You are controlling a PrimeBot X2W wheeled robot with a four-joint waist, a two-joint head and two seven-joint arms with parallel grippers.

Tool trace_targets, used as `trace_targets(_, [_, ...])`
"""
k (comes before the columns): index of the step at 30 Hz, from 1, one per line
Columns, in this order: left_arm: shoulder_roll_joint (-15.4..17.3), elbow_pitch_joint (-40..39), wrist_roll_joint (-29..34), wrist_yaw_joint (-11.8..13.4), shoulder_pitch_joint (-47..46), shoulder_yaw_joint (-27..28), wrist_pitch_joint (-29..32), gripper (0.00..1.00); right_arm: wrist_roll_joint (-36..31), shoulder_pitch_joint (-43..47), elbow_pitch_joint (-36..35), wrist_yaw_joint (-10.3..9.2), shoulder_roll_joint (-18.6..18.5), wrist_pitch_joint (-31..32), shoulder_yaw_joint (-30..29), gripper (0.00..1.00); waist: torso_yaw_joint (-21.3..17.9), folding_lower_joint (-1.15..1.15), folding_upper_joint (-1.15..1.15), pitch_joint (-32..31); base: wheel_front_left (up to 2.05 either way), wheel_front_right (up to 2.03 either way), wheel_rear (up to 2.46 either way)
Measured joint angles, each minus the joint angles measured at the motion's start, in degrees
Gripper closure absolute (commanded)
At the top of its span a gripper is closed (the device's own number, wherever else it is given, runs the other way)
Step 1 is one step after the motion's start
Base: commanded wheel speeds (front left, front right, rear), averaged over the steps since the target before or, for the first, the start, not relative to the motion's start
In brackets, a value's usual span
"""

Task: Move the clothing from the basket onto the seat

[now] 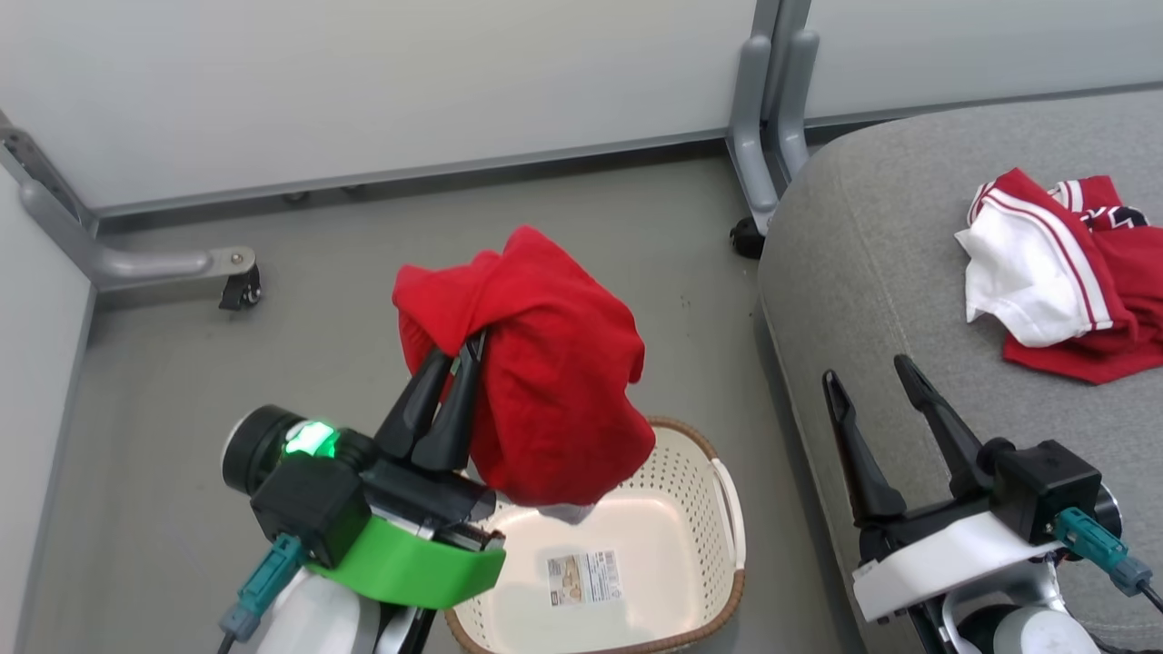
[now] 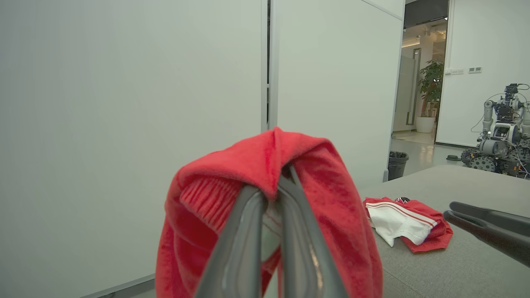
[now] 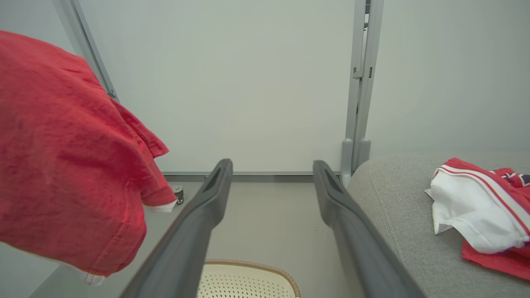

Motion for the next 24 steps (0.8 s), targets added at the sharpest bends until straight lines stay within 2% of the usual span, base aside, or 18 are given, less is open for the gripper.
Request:
trace_targets(9, [-0.63, 0.76, -0.93, -0.05, 3.08, -0.25, 0.0, 1.0, 0.3, 3.18, -0.96, 0.0, 0.12, 1.68, 0.42, 0.0, -0.44, 0.0, 0.0, -3.82, 0.0, 0.0, 0.0])
trace_targets(24, [-0.92, 0.8, -1.05, -0.25, 3.57, -0.11, 0.0, 1.0, 0.8, 3.31, -1.01, 0.0, 0.21, 2.01, 1.34, 0.0, 0.0, 0.0, 0.0, -4.31, 0.0, 0.0, 0.0])
